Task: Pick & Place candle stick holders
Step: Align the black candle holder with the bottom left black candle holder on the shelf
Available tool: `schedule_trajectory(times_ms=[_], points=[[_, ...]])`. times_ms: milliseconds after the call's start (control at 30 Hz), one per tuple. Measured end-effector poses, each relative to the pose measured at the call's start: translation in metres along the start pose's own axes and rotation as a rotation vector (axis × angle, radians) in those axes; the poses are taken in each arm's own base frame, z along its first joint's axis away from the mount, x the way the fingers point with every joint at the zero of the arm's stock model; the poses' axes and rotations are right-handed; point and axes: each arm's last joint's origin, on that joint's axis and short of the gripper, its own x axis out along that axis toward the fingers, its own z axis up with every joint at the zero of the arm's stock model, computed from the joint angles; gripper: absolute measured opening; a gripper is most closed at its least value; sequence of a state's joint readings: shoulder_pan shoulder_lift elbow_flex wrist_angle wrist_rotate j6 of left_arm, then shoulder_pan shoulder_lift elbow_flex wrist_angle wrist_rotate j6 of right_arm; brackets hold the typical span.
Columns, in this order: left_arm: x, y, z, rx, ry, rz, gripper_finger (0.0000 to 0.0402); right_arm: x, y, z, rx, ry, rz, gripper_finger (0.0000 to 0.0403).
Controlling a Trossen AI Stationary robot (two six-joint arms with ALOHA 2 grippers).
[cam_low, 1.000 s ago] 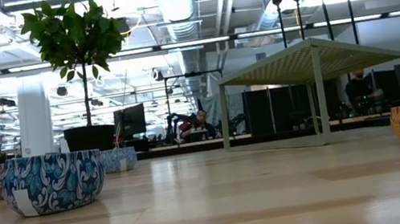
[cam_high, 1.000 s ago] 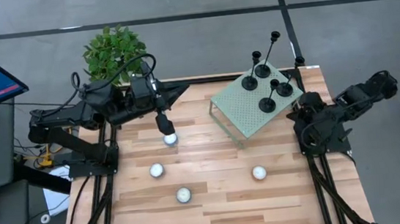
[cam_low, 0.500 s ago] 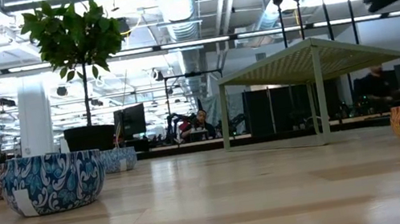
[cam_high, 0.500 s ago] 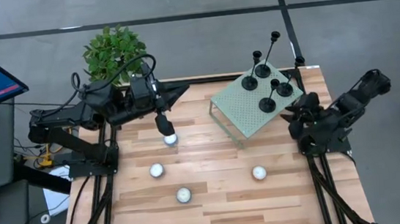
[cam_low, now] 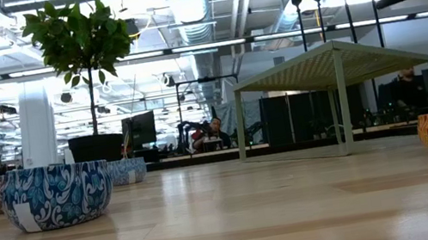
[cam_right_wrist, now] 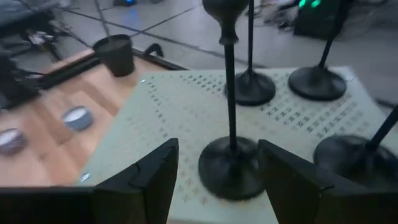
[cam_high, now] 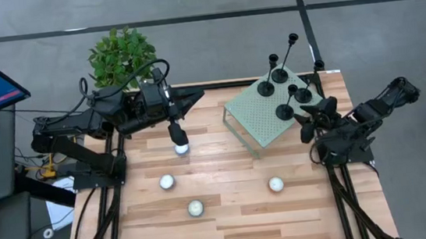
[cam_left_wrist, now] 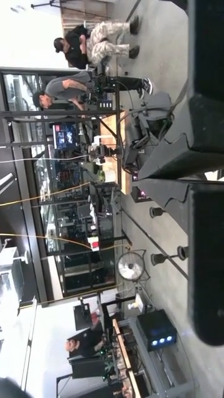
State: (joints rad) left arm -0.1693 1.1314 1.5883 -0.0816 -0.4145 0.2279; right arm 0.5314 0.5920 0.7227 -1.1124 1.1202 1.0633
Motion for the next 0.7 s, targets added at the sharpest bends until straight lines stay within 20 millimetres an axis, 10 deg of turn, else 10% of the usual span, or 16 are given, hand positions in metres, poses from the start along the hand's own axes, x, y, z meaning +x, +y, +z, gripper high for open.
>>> schedule_trajectory(times_ms=[700], points=[[-0.006,-0.012,0.003,-0.022,-0.003,-0.07,0.0009,0.042,0.043,-0.012,-0.117,0.064,-0.196,0.0189]])
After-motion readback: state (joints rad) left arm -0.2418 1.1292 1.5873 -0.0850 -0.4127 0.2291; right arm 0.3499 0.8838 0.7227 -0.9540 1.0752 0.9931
